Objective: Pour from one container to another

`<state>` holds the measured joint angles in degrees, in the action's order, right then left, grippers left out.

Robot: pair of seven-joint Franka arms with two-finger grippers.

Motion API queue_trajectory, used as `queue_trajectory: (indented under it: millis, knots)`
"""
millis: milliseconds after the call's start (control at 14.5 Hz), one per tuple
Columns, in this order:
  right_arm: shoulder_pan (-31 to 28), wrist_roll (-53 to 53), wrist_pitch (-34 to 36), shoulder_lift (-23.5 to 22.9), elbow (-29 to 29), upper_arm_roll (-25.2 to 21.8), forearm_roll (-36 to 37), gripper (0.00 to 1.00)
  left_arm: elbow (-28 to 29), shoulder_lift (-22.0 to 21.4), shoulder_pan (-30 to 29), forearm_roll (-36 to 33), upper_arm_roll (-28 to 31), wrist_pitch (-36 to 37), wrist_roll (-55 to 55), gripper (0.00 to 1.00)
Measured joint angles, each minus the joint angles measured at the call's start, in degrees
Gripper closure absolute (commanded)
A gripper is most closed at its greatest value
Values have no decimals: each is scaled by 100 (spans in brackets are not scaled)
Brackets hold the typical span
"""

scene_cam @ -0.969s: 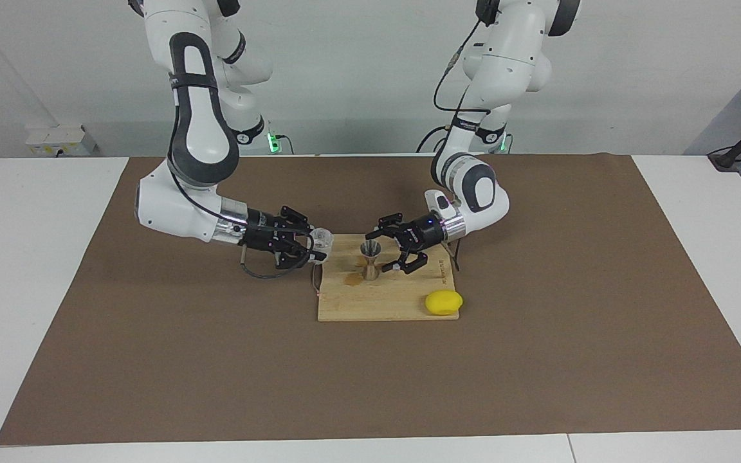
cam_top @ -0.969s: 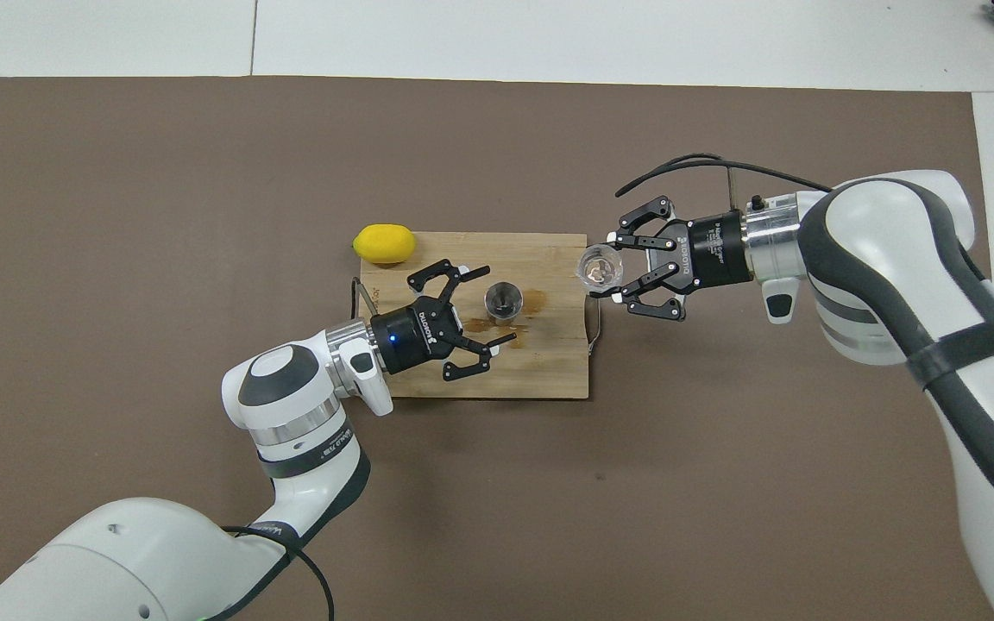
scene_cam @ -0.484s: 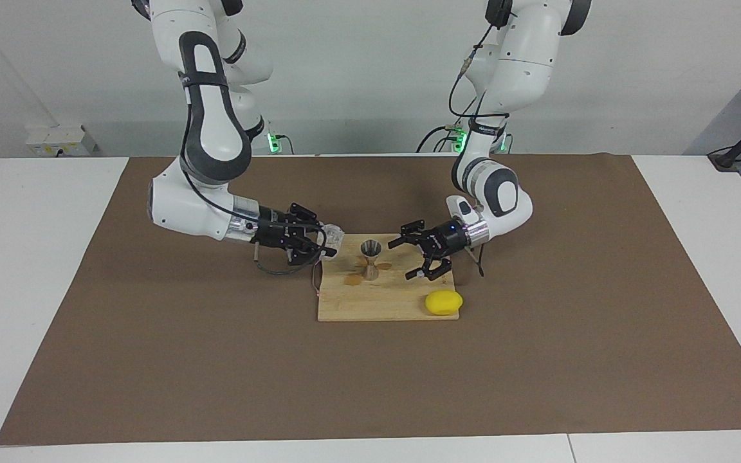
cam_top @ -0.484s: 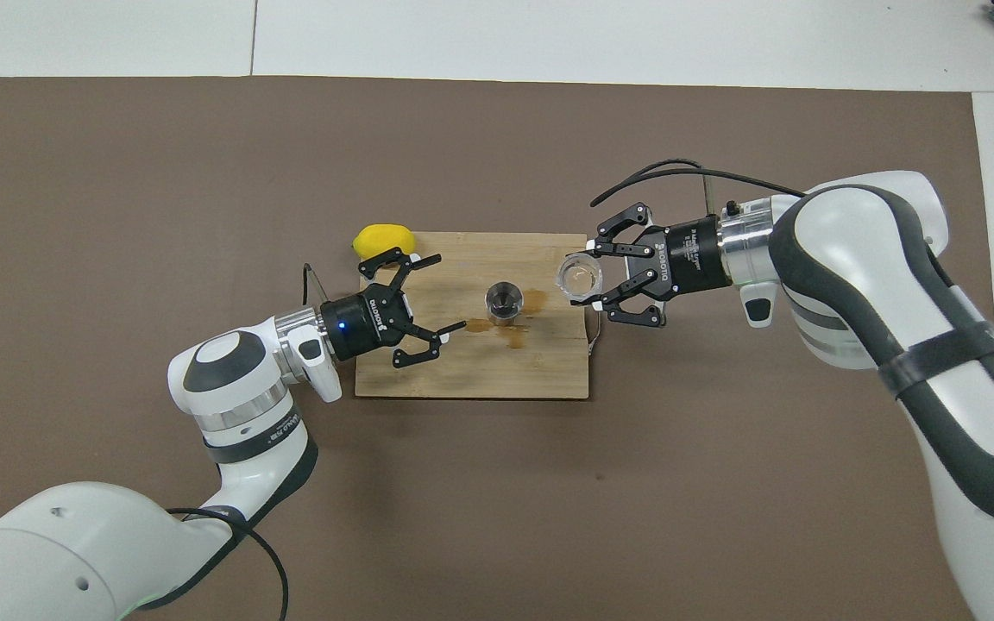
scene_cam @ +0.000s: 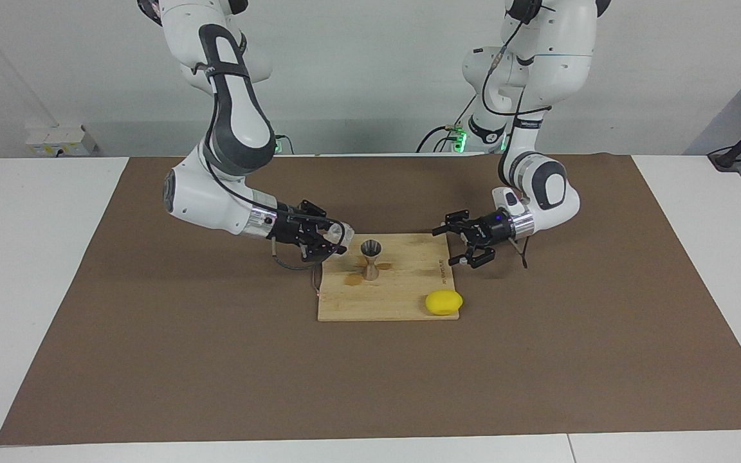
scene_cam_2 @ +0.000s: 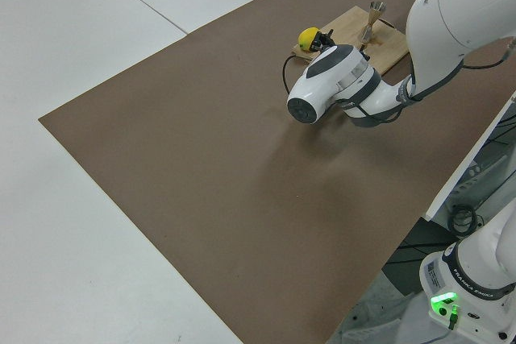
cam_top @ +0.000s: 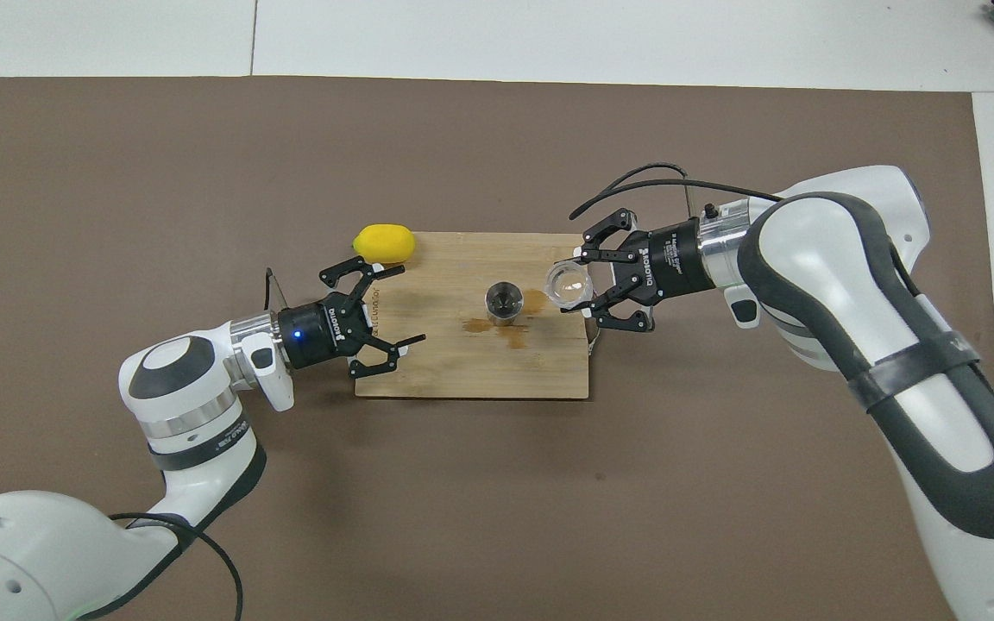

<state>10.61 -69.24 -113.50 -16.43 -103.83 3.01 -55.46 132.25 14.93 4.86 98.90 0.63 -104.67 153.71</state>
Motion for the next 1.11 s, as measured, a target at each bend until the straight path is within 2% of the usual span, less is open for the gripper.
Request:
queue_trajectory:
  millis: [277, 553, 830, 1107]
  knots:
    - [146, -426, -90, -1, 143, 0, 620, 100, -60, -125, -958, -1495, 21, 533, 28, 0]
    - [267, -826, -91, -3, 330, 1, 1023, 100, -507, -280, -1931, -3030, 39, 1016, 21, 0]
    - [384, -1023, -92, -14, 364, 1, 1363, 100, -1123, -445, -2267, -4286, 43, 1157, -197, 0]
    - [506, -1171, -95, -30, 426, 2, 1811, 100, -2169, -782, -2337, -5671, 42, 1317, -841, 0]
